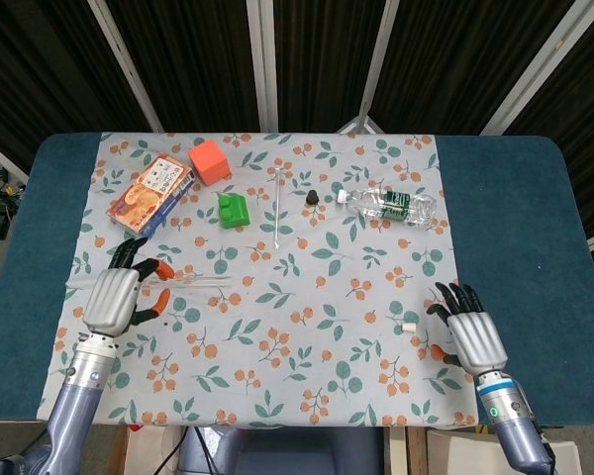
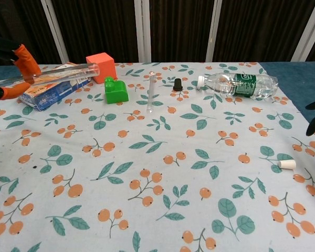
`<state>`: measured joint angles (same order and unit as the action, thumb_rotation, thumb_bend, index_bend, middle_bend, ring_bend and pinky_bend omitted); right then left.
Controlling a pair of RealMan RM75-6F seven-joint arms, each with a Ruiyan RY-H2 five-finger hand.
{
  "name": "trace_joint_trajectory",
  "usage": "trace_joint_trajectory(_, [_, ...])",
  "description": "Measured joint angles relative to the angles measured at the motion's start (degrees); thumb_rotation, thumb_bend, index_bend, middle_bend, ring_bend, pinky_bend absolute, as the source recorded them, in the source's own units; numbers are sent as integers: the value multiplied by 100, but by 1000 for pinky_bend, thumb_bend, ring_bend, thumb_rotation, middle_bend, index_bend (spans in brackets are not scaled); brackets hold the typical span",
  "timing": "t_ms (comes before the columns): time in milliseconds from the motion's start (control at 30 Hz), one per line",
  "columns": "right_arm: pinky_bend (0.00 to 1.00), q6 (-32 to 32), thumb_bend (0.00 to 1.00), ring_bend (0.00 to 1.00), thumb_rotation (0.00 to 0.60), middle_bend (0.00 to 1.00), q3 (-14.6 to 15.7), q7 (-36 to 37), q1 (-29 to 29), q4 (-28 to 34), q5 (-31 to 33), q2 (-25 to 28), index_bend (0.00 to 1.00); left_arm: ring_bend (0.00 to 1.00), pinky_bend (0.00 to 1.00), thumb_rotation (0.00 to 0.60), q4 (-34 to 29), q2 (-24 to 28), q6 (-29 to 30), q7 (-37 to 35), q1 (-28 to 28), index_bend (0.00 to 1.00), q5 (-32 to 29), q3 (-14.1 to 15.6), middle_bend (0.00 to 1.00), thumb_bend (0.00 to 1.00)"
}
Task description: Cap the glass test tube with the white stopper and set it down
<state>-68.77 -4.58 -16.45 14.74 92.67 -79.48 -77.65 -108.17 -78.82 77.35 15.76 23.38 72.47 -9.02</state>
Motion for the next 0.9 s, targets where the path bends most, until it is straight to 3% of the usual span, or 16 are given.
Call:
trace_joint_trajectory(433, [0, 254, 271, 34, 600, 119, -49, -236, 278, -547, 232, -647, 441, 85, 15, 600, 20, 162, 191, -321, -274, 552, 625, 354, 473, 691])
trace_joint_trajectory(900, [0, 443, 280, 35, 600, 122, -98, -132, 457, -1031, 412, -934, 468, 85, 15, 600, 115, 43, 263, -388, -378, 552, 598, 317, 473, 690])
